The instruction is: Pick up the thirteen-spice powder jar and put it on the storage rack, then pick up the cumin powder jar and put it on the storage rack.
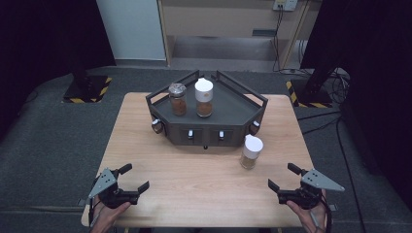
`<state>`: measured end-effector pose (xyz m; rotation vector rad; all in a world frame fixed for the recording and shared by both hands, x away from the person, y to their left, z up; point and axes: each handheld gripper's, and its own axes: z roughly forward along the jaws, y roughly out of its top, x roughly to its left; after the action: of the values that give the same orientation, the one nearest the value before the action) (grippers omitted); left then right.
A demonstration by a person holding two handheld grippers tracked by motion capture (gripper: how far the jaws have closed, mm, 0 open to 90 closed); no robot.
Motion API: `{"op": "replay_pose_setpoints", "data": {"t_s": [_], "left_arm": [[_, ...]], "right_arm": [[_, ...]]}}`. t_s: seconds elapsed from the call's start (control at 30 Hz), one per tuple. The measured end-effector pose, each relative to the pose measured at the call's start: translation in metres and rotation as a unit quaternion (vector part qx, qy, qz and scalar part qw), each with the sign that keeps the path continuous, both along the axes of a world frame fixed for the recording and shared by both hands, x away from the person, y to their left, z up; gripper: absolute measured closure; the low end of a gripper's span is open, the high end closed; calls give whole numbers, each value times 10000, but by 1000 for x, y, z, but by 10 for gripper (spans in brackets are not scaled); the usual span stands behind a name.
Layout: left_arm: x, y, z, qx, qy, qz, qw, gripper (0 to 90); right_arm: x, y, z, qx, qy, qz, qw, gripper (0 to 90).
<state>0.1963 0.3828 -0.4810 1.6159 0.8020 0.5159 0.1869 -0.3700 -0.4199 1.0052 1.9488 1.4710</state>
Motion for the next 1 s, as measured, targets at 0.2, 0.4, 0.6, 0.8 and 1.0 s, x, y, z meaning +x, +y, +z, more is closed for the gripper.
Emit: {"op": "replay_pose_setpoints", "data": {"t_s": [0.2, 0.4, 0.6, 0.8, 1.0], "left_arm": [[0, -1, 1, 24, -6, -33, 10000, 0], [0, -1, 1, 17, -11, -35, 10000, 0], [0, -1, 1, 13, -8, -20, 10000, 0], [1, -1, 0, 15, 0, -31, 10000, 0], [1, -1, 0, 12, 6, -40, 10000, 0]], "right_arm": [[0, -1, -4, 31, -40, 0, 10000, 13], [0, -1, -5, 26, -25, -11, 10000, 13], [0, 0, -5, 23, 6, -15, 10000, 12], [-2, -1, -4, 78, 9, -29, 10000, 8], [-3, -2, -4, 137, -32, -66, 9999, 9]]}}
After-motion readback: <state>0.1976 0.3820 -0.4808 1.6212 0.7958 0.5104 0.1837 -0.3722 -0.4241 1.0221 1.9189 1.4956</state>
